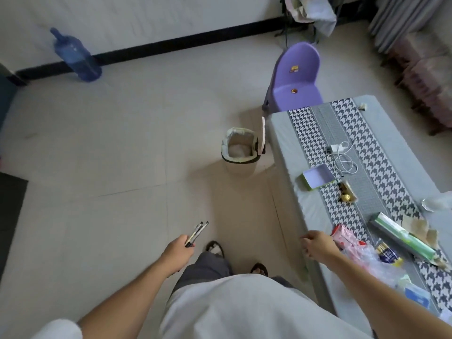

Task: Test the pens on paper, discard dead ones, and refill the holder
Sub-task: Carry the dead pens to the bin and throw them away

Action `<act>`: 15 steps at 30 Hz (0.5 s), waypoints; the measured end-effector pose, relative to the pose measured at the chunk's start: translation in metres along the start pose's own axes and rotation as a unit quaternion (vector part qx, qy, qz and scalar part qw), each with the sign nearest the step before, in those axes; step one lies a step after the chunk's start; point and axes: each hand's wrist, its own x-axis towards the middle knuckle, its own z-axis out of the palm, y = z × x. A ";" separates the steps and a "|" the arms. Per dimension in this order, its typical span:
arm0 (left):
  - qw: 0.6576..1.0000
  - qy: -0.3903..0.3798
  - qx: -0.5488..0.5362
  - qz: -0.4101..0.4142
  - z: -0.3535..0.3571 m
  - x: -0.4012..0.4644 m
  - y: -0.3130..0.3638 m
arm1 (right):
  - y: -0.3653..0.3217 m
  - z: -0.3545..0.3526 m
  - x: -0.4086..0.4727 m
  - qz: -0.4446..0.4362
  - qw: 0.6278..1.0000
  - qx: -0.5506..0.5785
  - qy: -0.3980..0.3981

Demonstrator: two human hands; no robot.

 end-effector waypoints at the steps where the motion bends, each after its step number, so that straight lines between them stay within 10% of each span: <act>1: 1.000 0.002 -0.003 -0.002 -0.004 0.010 0.009 | -0.013 -0.003 0.013 -0.007 1.000 0.001 -0.005; 15: 0.987 -0.093 0.122 0.053 -0.111 0.208 0.171 | -0.116 -0.058 0.109 0.054 0.997 -0.034 0.032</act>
